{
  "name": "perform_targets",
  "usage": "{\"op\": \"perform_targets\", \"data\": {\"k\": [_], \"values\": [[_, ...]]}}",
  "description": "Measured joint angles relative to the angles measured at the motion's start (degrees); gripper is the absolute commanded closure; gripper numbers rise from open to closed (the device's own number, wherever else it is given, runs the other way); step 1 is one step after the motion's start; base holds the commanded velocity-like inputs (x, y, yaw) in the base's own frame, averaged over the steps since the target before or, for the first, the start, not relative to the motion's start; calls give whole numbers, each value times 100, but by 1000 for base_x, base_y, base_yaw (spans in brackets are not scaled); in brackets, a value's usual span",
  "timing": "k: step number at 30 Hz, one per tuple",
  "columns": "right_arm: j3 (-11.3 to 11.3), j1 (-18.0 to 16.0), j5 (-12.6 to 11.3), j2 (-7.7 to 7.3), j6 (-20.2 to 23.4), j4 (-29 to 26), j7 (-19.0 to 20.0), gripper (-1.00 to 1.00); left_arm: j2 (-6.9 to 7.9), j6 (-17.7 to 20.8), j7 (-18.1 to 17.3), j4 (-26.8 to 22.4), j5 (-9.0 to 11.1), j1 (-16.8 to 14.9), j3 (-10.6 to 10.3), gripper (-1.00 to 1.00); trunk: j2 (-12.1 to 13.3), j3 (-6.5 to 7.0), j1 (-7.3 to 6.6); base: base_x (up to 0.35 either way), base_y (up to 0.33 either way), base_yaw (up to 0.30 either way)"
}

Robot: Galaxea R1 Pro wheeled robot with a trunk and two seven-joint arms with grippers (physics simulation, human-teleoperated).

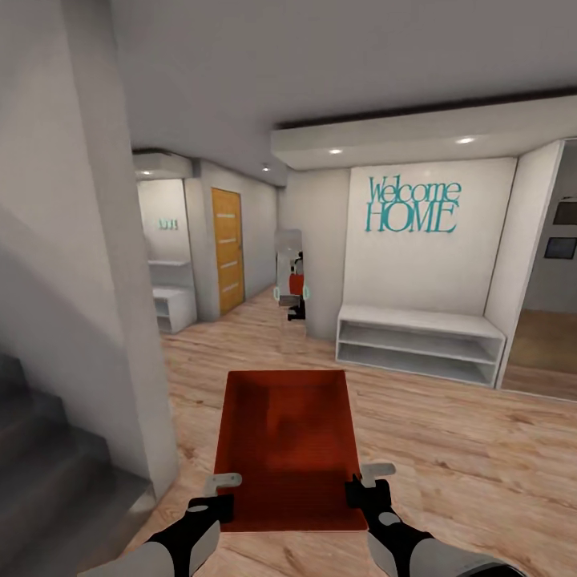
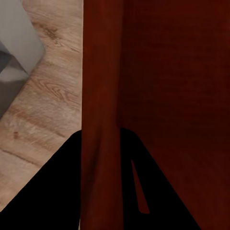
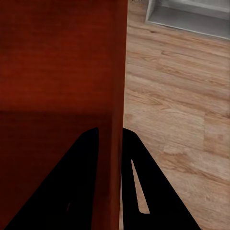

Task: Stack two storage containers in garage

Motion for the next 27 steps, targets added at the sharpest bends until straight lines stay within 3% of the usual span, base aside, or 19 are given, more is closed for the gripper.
{"op": "perform_targets", "data": {"k": [17,21,27], "values": [[26,4,-39,12,-3,3,-10,100,12,8,-22,-3,-20,0,15,100,0,0,0,322,0,0],[170,3,-206,42,-29,10,-28,100,40,-30,-69,12,-54,-1,53,100,0,0,0,322,0,12],[167,0,-196,43,-26,10,-29,100,38,-34,-62,13,-48,-1,51,100,0,0,0,322,0,191]]}}
